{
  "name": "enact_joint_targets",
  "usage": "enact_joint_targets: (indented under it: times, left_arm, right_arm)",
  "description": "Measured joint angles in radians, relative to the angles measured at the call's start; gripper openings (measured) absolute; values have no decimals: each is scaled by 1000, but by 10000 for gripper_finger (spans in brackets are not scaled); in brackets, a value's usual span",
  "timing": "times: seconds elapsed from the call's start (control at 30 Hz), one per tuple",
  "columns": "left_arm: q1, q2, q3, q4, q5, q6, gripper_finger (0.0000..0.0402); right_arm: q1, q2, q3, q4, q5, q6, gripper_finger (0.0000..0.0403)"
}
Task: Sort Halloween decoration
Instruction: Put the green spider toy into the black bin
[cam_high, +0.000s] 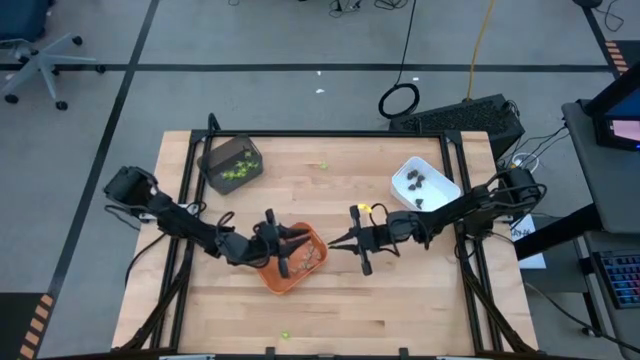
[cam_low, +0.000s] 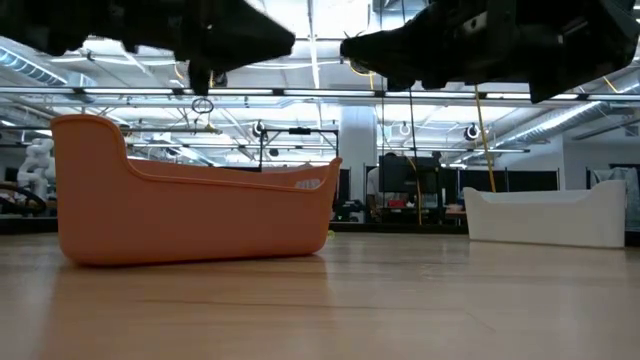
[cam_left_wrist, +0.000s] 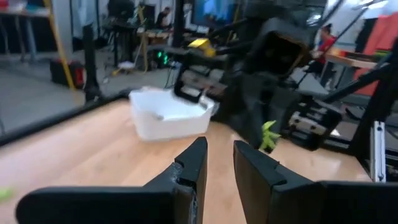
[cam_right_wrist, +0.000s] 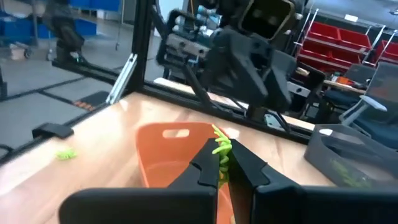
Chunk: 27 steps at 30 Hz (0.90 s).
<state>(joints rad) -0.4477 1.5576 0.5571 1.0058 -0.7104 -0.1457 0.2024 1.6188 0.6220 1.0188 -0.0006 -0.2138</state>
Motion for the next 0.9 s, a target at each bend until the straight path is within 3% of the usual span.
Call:
enact_joint_targets:
  times: [0.3,0.43,0.57,0.77,0.9]
  left_arm:
    - [0,138,201,3,34,315,77]
    - [0,172,250,-1,49,372,85]
    - [-3,174,256,-1,110,357,127]
    - [-28,174,256,0,80,370,212]
    - [-28,174,256,0,72,362,231]
  right_arm:
    - [0,0,1,3,0,18,2]
    - [0,0,1,2,0,18,2]
    - [0,0,1,2,0,37,2]
    - [0,0,1,-2,0,46,2]
    - [0,-1,1,1,0,56,2]
